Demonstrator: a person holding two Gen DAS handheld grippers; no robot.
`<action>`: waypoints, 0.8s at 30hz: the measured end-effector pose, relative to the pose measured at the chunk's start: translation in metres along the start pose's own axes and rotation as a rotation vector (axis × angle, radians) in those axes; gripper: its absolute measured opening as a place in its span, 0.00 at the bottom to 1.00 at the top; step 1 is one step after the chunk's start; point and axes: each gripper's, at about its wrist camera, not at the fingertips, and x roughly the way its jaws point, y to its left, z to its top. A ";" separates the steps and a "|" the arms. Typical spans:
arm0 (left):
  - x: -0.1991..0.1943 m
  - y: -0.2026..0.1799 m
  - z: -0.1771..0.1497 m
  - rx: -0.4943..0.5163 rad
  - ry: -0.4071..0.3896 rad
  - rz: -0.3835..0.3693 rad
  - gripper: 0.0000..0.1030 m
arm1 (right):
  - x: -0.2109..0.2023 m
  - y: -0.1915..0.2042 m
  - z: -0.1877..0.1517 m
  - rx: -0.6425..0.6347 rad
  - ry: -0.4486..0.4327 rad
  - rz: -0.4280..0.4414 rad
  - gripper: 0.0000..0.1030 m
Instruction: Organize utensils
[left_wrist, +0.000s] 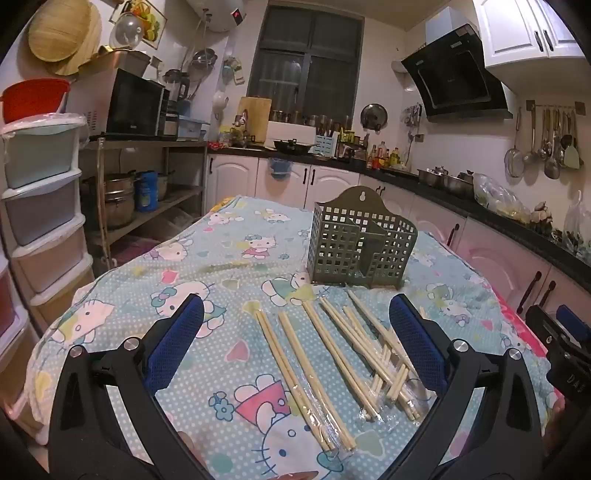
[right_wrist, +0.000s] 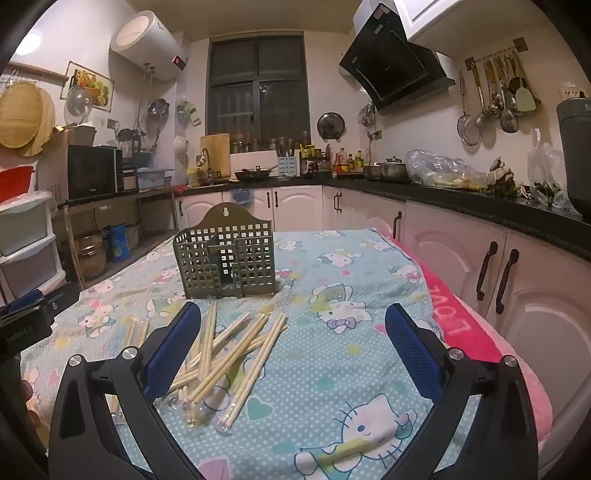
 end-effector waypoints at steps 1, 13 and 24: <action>0.000 0.001 0.000 -0.011 -0.004 -0.007 0.89 | 0.000 0.000 0.000 -0.002 -0.001 -0.002 0.94; 0.000 0.001 0.000 -0.012 -0.003 -0.007 0.89 | 0.000 0.000 0.000 0.005 0.001 0.001 0.94; -0.001 0.001 0.000 -0.011 -0.002 -0.007 0.89 | -0.002 0.000 0.001 0.009 0.001 0.001 0.94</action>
